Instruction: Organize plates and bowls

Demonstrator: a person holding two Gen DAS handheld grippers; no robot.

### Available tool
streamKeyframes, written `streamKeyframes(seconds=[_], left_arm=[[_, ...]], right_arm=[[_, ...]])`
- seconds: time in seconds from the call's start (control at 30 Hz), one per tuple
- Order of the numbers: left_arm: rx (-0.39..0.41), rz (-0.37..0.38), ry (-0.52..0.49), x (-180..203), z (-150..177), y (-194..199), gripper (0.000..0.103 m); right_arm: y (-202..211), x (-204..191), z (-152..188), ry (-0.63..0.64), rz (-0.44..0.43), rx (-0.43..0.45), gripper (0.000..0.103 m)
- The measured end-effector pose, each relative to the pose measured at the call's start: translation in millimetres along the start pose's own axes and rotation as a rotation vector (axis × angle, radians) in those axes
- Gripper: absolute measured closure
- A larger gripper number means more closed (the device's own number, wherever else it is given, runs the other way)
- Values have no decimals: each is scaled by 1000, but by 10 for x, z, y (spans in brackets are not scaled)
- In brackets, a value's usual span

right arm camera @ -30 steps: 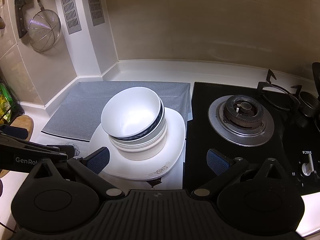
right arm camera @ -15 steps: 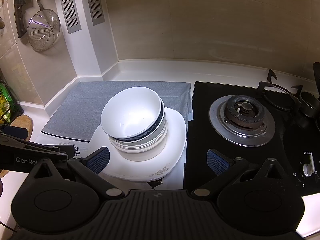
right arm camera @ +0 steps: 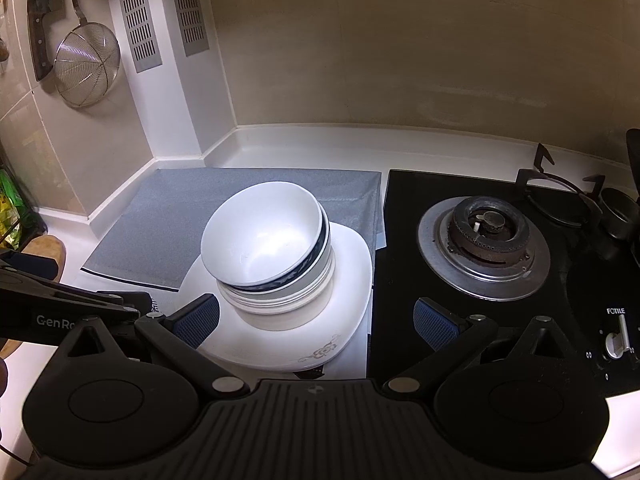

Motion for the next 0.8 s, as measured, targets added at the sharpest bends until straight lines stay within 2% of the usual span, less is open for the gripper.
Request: streamKeyframes(seconds=[0.43,0.63,0.8], left_arm=[[-36,17,24,4,67,-101,0],[-29,-34,36,-80,151,-173,0],[-56,-57,70,-167,240,-200,0]], right_arm=[[-47,7,48,-1,-30,-16,0],[-91,-25,96,15,-61,-58,0],[-106,-49,107,25,-84,-65,0]])
Point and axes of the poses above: each gripper's, at about its wrist camera, not at the fingertips, and y roughly against the way its jaws point, x to its right, z to its underside, the point moved 8 cm from there along -y, roughly the way its jaws point, and after that the axes turned 1 degree about -z, right-handed, at the moved point
